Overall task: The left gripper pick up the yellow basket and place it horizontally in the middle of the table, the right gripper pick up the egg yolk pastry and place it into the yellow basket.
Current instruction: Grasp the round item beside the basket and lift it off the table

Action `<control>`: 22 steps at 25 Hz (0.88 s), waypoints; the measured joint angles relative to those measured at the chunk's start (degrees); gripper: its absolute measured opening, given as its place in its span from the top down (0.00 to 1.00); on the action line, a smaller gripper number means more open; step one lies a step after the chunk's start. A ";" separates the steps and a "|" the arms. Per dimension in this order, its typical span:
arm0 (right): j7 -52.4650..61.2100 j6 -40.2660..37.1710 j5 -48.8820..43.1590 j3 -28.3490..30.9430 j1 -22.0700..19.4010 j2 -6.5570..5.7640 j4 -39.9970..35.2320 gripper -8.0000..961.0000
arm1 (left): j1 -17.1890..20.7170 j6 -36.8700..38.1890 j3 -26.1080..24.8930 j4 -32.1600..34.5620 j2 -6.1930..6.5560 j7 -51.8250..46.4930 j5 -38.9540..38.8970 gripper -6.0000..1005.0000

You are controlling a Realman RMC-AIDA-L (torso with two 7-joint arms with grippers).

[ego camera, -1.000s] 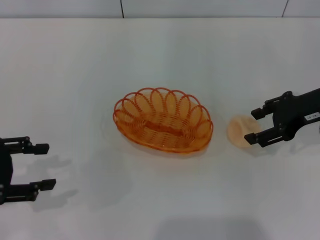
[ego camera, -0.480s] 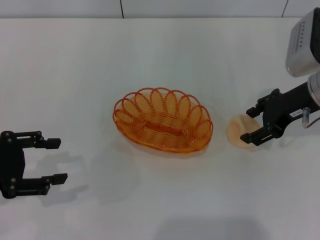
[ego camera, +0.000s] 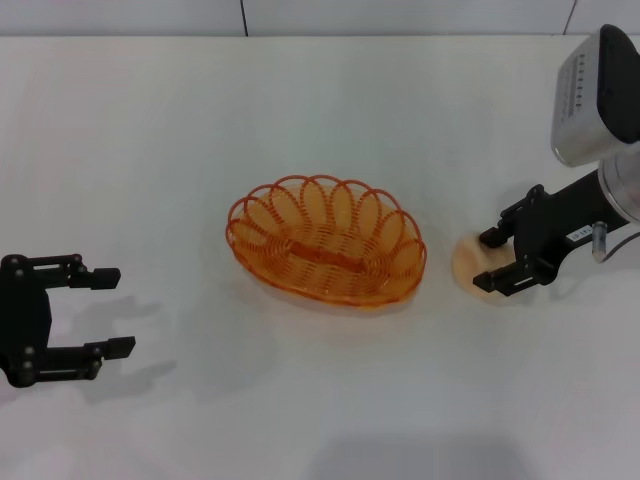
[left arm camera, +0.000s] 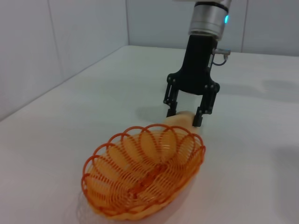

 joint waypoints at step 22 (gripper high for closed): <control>-1.01 -0.86 0.51 0.79 0.42 -0.51 -2.48 0.70 | -0.36 -1.63 -0.01 -0.09 -0.10 0.33 -0.03 0.29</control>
